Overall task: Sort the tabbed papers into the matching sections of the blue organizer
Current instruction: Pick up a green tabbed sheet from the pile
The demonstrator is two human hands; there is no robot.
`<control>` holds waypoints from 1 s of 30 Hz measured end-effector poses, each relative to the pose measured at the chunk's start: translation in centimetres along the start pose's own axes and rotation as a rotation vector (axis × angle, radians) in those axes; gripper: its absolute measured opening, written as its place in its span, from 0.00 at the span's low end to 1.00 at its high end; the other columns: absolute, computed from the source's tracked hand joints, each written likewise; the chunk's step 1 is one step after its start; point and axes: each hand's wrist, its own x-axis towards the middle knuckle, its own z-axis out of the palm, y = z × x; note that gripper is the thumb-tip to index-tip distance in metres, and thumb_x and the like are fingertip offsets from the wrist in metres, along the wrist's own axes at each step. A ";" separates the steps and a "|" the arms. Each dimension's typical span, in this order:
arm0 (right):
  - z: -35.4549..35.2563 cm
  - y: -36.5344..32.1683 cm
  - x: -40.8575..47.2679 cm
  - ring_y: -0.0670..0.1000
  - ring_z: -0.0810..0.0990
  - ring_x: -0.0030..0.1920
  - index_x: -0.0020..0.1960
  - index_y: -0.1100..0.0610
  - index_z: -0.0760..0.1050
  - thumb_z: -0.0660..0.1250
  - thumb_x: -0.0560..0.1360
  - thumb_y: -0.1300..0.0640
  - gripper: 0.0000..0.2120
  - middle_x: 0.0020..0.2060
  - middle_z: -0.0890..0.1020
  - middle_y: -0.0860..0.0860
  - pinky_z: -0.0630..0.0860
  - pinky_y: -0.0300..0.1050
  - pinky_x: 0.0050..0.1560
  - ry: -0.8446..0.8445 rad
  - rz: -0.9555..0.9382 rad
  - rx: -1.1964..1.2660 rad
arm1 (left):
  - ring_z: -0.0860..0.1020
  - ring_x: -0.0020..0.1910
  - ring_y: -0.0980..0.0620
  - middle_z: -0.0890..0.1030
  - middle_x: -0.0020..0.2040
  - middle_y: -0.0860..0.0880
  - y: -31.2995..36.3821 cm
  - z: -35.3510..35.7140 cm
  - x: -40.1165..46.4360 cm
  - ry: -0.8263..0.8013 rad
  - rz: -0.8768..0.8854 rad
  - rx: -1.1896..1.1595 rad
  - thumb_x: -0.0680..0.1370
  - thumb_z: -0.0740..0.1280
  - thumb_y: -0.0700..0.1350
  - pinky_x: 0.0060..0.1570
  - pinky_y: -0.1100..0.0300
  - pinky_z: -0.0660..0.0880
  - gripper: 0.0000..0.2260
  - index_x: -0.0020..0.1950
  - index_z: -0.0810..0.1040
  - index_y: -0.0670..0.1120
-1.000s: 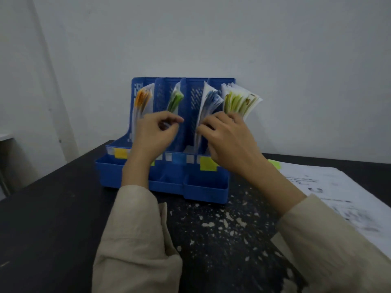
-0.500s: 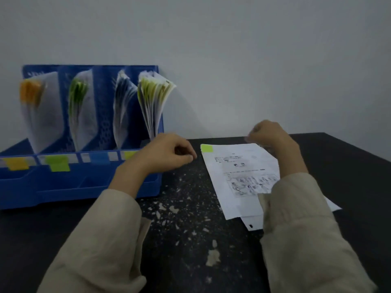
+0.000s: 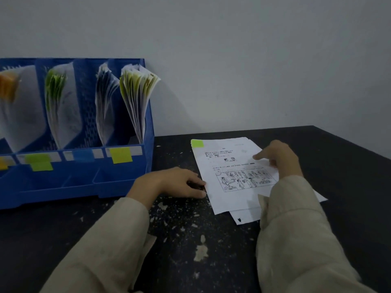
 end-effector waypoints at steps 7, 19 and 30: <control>0.6 -0.4 0.1 0.60 0.74 0.62 0.68 0.64 0.66 0.75 0.69 0.51 0.34 0.63 0.74 0.59 0.71 0.52 0.54 -0.009 0.015 0.014 | 0.57 0.74 0.52 0.58 0.76 0.54 0.3 0.0 -0.1 0.003 0.012 0.008 0.78 0.60 0.59 0.72 0.54 0.53 0.23 0.73 0.65 0.58; -2.7 -1.6 -1.5 0.55 0.80 0.43 0.41 0.57 0.74 0.69 0.72 0.61 0.04 0.43 0.80 0.56 0.76 0.46 0.44 0.386 -0.559 0.575 | 0.62 0.71 0.53 0.64 0.73 0.51 -0.8 -1.0 -1.0 0.299 0.046 -0.127 0.78 0.63 0.55 0.68 0.60 0.58 0.22 0.71 0.68 0.55; -3.9 -2.2 -3.4 0.54 0.83 0.47 0.50 0.60 0.78 0.68 0.73 0.64 0.06 0.48 0.83 0.56 0.79 0.51 0.52 -0.122 -0.635 0.967 | 0.81 0.49 0.43 0.77 0.59 0.47 -0.3 -3.0 -2.6 0.839 0.333 -0.772 0.78 0.65 0.41 0.52 0.43 0.78 0.13 0.58 0.72 0.57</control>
